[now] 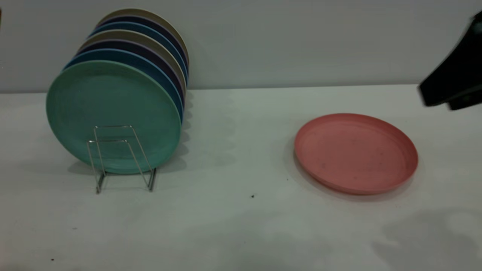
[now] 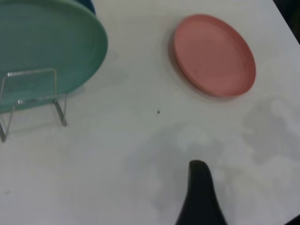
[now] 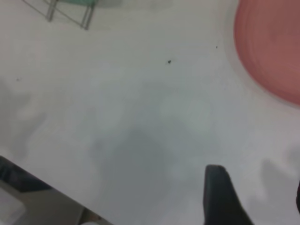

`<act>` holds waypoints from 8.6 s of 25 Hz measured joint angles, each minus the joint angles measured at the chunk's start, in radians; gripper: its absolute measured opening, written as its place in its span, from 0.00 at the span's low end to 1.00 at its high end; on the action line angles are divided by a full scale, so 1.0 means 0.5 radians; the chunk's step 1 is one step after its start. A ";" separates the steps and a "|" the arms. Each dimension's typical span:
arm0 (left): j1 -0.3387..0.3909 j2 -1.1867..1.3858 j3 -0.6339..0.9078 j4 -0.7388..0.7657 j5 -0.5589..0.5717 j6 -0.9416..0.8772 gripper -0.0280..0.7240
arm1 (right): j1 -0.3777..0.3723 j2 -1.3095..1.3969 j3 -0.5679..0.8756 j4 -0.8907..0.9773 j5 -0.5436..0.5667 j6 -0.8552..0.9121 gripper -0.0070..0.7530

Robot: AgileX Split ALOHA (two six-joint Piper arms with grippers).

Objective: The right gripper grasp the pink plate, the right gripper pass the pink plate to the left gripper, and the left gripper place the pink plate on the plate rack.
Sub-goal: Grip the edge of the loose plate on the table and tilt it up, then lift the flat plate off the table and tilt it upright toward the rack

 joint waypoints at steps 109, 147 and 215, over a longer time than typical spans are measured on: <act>0.000 1.277 -0.069 -1.464 0.018 1.061 0.79 | 0.037 1.734 -1.137 0.853 0.826 -0.804 0.03; 0.000 1.587 -0.071 -1.595 0.113 1.140 0.47 | 0.329 1.608 -1.137 1.094 0.926 -0.853 0.04; -0.002 1.388 -0.967 0.014 -0.087 3.004 0.19 | -0.272 1.606 -1.137 0.313 0.957 -0.483 0.27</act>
